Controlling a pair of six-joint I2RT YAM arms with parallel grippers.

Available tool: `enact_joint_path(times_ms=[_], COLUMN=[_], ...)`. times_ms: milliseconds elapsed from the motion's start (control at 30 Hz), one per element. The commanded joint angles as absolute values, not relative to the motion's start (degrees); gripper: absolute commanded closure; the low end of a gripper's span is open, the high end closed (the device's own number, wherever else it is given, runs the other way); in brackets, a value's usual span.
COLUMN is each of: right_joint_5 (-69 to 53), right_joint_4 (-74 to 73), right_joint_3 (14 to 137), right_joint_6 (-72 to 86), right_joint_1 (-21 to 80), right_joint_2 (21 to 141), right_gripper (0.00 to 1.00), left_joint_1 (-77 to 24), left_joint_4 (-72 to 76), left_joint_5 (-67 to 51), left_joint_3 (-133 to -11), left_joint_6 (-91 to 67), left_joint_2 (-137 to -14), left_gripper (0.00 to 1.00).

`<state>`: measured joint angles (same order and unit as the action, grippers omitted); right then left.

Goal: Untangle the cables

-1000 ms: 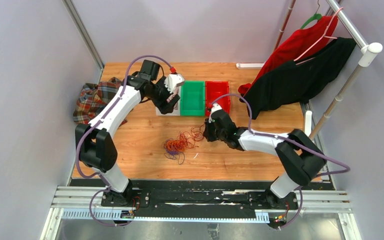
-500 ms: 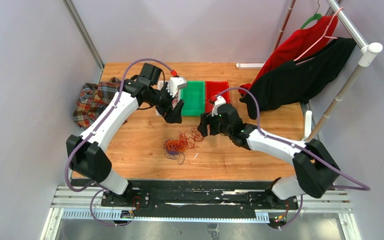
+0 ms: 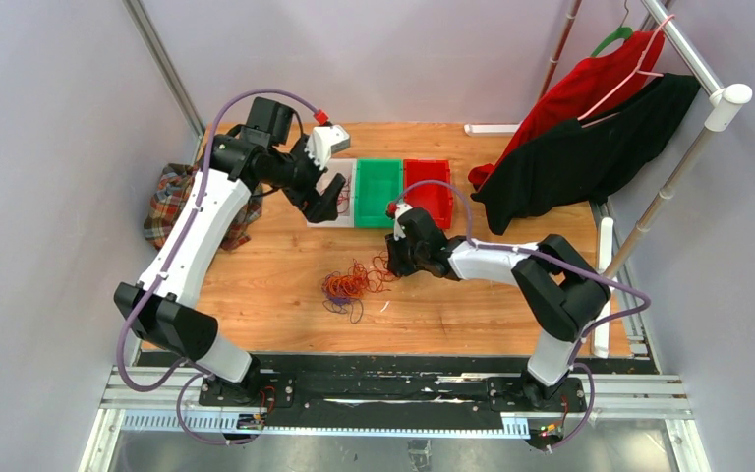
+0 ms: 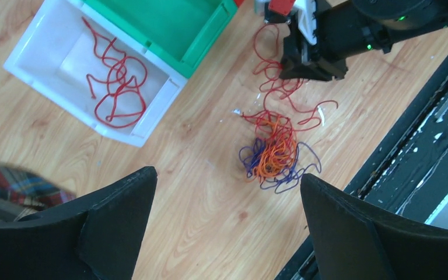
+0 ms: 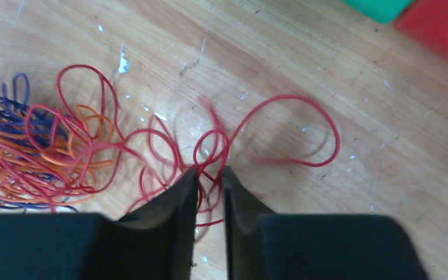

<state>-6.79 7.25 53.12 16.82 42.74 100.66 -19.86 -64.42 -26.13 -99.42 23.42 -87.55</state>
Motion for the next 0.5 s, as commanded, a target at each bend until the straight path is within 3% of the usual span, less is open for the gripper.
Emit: enact_joint_path(times_ms=[0, 33, 233, 467], right_joint_5=[-8.5, -8.3, -7.8, -7.5], right_joint_4=[4.4, 3.8, -0.3, -3.9], right_joint_3=[55.1, 55.1, 55.0, 57.3], right_joint_6=[17.2, 16.9, 15.0, 13.4], right_joint_1=[42.8, 42.6, 42.2, 42.1], right_joint_2=[98.6, 97.6, 87.7, 76.6], right_gripper=[0.97, 0.99, 0.99, 0.99], left_joint_1=[-18.7, -18.7, -18.7, -18.7], left_joint_4=[-68.6, -69.1, -70.0, -69.9], left_joint_5=[-24.4, -24.9, -29.2, -33.9], left_joint_3=[-101.5, -101.3, -97.7, -96.2], left_joint_6=[27.2, 27.4, 28.1, 26.8], left_joint_2=[-84.5, -84.2, -82.0, -80.0], left_gripper=[0.01, 0.00, 0.17, 0.14])
